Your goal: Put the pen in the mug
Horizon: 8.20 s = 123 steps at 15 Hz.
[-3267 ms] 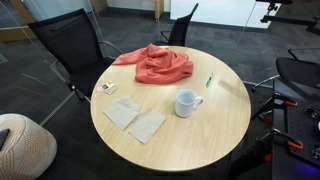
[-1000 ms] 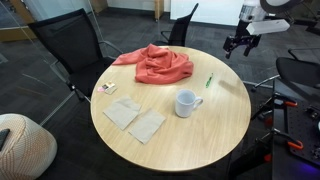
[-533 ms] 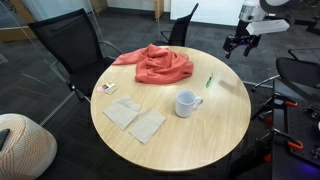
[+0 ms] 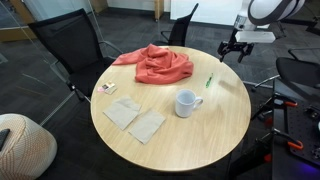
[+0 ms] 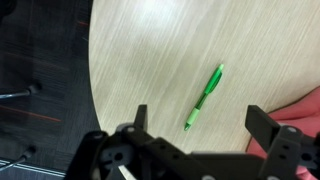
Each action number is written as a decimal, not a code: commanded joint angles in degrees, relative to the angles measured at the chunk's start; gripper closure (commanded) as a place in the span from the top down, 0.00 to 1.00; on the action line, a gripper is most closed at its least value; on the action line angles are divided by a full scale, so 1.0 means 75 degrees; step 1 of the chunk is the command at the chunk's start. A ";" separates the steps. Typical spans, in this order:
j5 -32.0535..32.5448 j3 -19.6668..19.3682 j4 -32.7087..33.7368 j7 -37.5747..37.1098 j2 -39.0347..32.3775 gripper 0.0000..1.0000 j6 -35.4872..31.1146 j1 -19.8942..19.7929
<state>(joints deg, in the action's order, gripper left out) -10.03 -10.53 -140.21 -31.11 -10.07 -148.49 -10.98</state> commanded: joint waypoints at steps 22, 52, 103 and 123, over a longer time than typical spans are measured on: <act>-0.0959 -0.0738 0.2321 -0.2307 -0.4147 1.00 -0.2017 0.0888; 0.0687 -0.1084 0.1534 -0.1966 -0.0439 0.03 0.0274 0.1569; -0.2052 0.1900 0.1968 1.2220 0.0350 0.03 0.2172 0.1258; -0.5943 0.1621 0.2318 1.8472 0.0122 0.03 0.4564 0.1019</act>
<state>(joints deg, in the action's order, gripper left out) -52.35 1.94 -124.73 103.06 -8.26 -117.70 -2.98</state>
